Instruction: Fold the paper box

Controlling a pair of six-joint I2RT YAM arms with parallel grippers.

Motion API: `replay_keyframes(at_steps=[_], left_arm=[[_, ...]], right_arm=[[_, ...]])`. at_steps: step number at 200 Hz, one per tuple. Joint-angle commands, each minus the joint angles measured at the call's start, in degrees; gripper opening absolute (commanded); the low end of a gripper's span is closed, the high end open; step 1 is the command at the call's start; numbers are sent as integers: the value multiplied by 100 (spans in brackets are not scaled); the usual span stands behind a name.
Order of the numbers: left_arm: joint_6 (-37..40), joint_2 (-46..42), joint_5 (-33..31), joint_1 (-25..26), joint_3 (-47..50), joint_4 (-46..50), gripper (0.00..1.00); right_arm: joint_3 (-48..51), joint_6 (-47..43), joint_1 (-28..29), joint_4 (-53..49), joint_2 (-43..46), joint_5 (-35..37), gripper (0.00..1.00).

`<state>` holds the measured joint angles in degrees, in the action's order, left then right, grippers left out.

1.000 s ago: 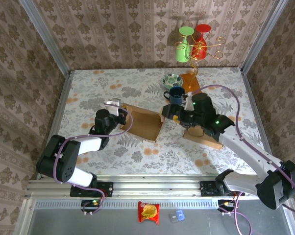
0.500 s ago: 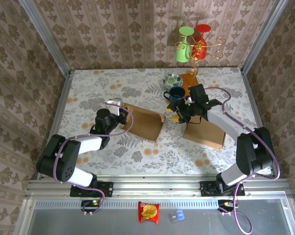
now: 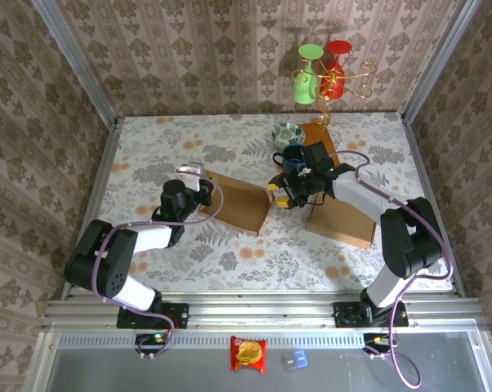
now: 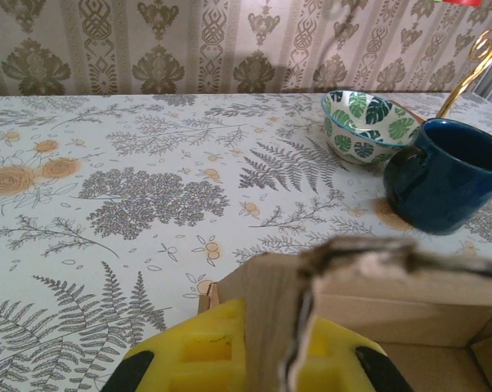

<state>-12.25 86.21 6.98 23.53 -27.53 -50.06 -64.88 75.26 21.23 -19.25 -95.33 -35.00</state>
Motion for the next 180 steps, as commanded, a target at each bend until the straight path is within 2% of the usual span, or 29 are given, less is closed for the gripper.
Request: replay_keyframes(at_steps=[1, 71, 137, 180], left_arm=[[-49, 56, 317, 109, -113, -302, 0], [-41, 18, 294, 109, -51, -318, 0], [-52, 0, 303, 108, -51, -329, 0], [-32, -37, 271, 111, -93, -268, 0]], right_arm=[[-117, 288, 100, 427, -100, -80, 49], [25, 736, -12, 612, 342, 272, 55], [151, 1145, -213, 836, 535, 237, 60], [145, 1175, -238, 768, 600, 105, 54]])
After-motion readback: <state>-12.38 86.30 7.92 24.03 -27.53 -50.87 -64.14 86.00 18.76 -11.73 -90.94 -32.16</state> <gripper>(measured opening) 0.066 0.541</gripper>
